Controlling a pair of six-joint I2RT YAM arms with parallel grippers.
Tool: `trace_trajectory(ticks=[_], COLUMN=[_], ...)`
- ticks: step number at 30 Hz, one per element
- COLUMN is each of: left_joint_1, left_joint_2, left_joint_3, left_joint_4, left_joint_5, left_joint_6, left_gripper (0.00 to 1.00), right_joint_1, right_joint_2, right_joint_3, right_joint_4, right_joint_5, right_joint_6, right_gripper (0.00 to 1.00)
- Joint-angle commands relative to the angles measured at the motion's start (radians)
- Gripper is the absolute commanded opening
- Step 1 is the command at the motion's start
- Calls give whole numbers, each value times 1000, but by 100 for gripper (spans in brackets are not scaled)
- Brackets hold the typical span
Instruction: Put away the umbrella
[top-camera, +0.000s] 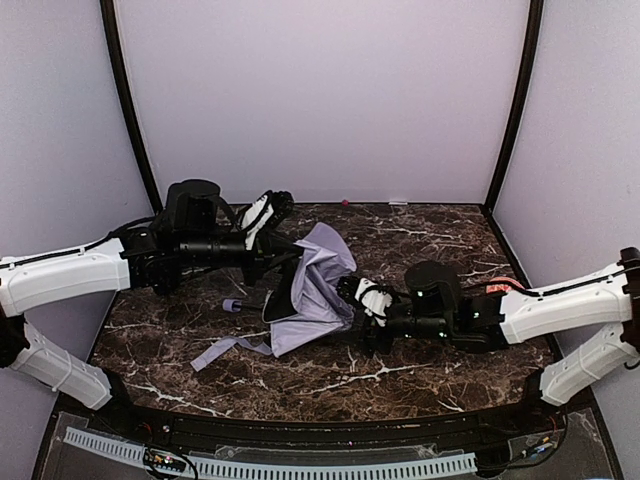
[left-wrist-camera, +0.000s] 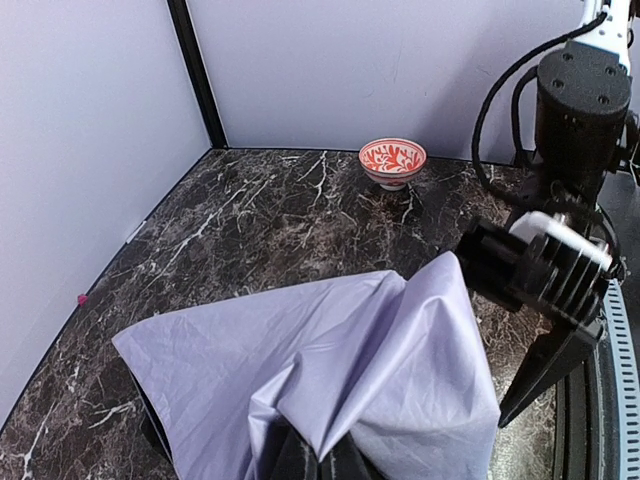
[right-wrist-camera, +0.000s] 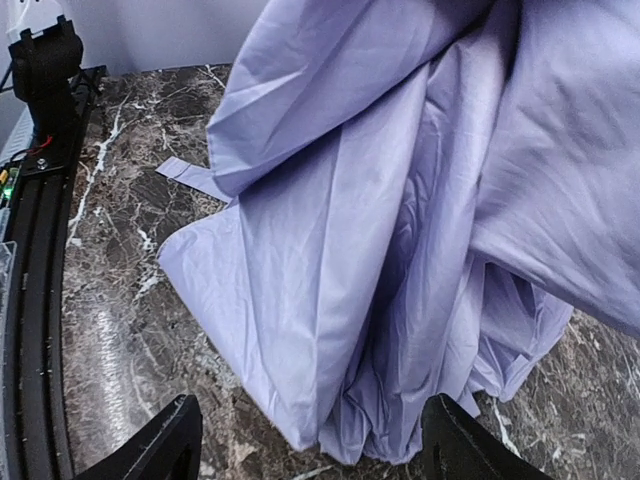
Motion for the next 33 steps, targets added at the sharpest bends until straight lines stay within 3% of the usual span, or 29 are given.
trace_trajectory(ticks=[1, 3, 4, 6, 9, 10, 11, 13, 14, 16, 24, 29, 33], left_joint_1=[7, 9, 10, 15, 32, 41, 51, 72, 82, 92, 95, 93, 92], left_joint_2=[-19, -17, -14, -8, 10, 22, 34, 62, 70, 55, -143, -278, -354], left_joint_3=[21, 23, 24, 23, 25, 25, 27, 37, 45, 46, -16, -100, -194], left_joint_4=[77, 79, 80, 80, 75, 73, 70, 49, 28, 16, -42, -129, -152], left_joint_5=[38, 40, 40, 35, 14, 0, -21, -83, -118, -159, -289, -242, -69], left_joint_6=[-22, -28, -31, -40, -61, -72, -89, -107, -106, -90, -37, -98, -134], left_gripper=[0, 0, 0, 0, 0, 0, 11, 46, 57, 67, 73, 73, 54], right_joint_1=[7, 8, 8, 7, 6, 6, 3, -5, -14, -46, -175, -221, -273], right_joint_2=[117, 163, 178, 188, 167, 157, 148, 134, 127, 112, 95, 129, 129], right_joint_3=[39, 85, 105, 133, 165, 176, 186, 204, 211, 215, 237, 297, 314], right_joint_4=[213, 177, 159, 122, 62, 30, 11, -17, -19, -2, 56, 25, 48], right_joint_5=[38, 7, -8, -27, -82, -106, -136, -191, -213, -249, -327, -358, -420], right_joint_6=[-69, -44, -31, 1, 46, 70, 91, 149, 188, 276, 494, 558, 601], right_gripper=[75, 67, 58, 29, 0, 0, 0, 0, 0, 0, 0, 0, 0])
